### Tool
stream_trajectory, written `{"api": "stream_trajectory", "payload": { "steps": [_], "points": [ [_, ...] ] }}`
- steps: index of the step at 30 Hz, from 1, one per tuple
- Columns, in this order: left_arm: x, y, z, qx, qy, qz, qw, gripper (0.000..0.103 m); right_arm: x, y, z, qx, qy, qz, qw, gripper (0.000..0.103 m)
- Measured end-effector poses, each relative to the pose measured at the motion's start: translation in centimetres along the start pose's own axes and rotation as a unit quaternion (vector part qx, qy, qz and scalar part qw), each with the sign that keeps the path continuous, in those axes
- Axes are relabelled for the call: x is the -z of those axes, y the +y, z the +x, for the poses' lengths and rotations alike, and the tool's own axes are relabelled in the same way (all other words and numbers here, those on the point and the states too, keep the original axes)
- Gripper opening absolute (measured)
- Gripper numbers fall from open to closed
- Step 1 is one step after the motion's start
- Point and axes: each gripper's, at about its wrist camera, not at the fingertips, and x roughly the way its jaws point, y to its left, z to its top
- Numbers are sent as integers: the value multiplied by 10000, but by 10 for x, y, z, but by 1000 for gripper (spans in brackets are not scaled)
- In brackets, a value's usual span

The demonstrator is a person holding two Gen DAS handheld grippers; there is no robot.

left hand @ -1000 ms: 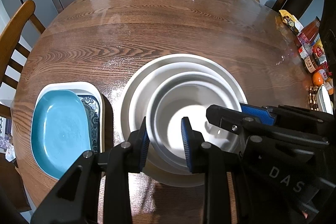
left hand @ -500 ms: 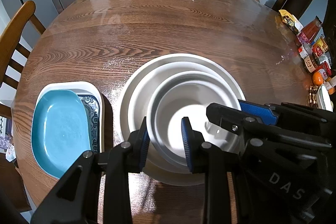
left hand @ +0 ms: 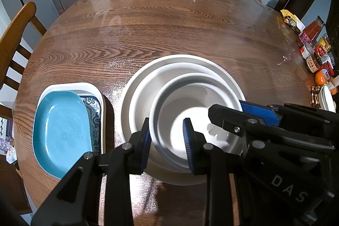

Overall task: Organize plates and bowls
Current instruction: 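Lower the small white bowl into the medium white bowl with both grippers, then open both grippers and withdraw from the three nested bowls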

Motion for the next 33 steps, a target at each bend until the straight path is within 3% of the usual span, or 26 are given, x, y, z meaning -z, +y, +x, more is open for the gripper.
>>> {"api": "stream_trajectory", "payload": {
  "steps": [22, 33],
  "points": [
    [3, 0, -17, -60, -231, -2, 9997, 29, 3, 2, -13, -1, -221, -32, 9997, 23],
    [3, 1, -30, -63, -466, 54, 9989, 40, 6, 2, -28, 11, -423, -39, 9991, 26]
  ]
}}
